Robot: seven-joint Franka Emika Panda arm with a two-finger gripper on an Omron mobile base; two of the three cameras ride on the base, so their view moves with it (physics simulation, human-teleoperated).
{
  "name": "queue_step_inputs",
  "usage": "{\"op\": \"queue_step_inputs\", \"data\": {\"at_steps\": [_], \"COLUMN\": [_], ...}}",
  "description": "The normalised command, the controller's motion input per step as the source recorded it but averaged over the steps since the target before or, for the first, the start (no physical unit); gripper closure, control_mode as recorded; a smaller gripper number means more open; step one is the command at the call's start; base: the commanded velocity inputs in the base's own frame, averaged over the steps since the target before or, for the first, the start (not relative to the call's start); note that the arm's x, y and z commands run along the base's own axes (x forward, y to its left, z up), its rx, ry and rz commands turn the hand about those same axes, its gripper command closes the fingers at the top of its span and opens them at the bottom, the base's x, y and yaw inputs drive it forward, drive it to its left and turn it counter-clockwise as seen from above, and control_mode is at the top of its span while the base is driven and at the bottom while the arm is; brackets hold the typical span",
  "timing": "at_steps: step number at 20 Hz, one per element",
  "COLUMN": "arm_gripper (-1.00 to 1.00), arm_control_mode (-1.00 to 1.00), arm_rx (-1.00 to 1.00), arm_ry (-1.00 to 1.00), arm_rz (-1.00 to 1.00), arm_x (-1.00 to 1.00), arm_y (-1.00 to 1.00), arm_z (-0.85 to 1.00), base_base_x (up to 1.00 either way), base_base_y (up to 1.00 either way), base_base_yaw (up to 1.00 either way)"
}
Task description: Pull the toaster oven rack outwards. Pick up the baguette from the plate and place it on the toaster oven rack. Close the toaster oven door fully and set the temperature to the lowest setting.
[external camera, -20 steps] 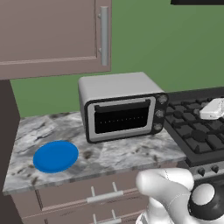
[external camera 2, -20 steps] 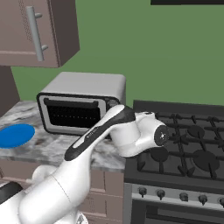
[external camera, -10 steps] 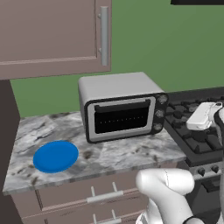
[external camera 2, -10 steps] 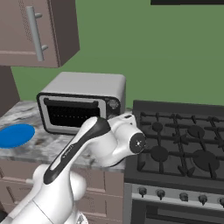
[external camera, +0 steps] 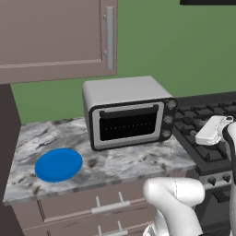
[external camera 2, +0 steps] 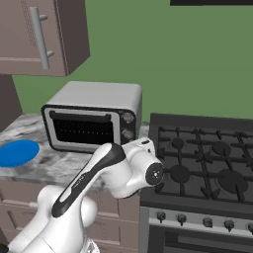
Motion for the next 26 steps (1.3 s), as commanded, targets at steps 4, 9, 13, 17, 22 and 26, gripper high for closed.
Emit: {"op": "queue_step_inputs", "data": {"at_steps": [4, 9, 13, 17, 22, 26], "arm_gripper": [-1.0, -1.0, -1.0, -1.0, -1.0, -1.0], "arm_control_mode": [-1.0, -1.0, -1.0, -1.0, -1.0, -1.0], "arm_rx": [0.0, -0.06, 0.0, 0.0, 0.0, 0.0], "arm_ry": [-0.36, -0.17, -0.2, -0.18, -0.24, -0.17], "arm_rz": [0.08, 0.03, -0.02, -0.03, -0.03, -0.05], "arm_x": [0.12, 0.3, 0.52, 0.51, 0.19, 0.03], "arm_y": [0.18, 0.55, 0.11, 0.0, -0.22, -0.32], "arm_z": [-0.07, -0.37, -0.21, 0.0, -0.11, -0.11], "base_base_x": [0.0, 0.0, 0.0, 0.0, 0.0, 0.0], "base_base_y": [0.0, 0.0, 0.0, 0.0, 0.0, 0.0], "base_base_yaw": [0.0, 0.0, 0.0, 0.0, 0.0, 0.0]}}
